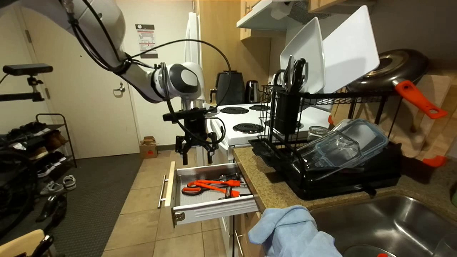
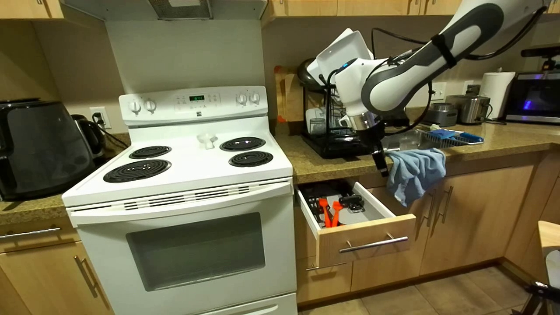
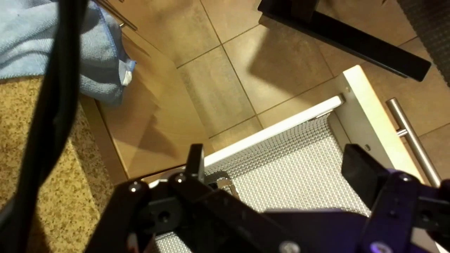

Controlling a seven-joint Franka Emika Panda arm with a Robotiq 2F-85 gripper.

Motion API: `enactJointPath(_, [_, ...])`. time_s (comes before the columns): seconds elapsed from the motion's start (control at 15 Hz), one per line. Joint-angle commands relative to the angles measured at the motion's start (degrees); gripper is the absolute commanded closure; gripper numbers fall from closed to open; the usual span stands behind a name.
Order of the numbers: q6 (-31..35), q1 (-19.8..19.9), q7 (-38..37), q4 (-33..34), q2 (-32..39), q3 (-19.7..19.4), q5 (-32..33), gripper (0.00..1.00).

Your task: Open the top drawer of the kitchen unit

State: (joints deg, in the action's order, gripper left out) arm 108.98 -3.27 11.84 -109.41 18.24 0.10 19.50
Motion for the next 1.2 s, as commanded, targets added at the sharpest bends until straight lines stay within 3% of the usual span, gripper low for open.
enactJointPath(0.0, [-2.11, 1.27, 2.52, -3.41, -3.87, 0.98, -2.27, 0.0])
enactJointPath(0.2, [-3.66, 1.6, 5.87, -4.69, -5.19, 1.26, -2.84, 0.0])
enactJointPath(0.27, [-2.93, 0.69, 2.0, -2.08, -2.41, 0.88, -1.1, 0.0])
enactJointPath(0.73, [-3.37, 0.81, 3.5, -3.03, -3.32, 1.01, -1.18, 0.0])
enactJointPath(1.13, [-6.64, 1.0, 3.0, -5.61, -6.44, 1.96, -6.77, 0.0])
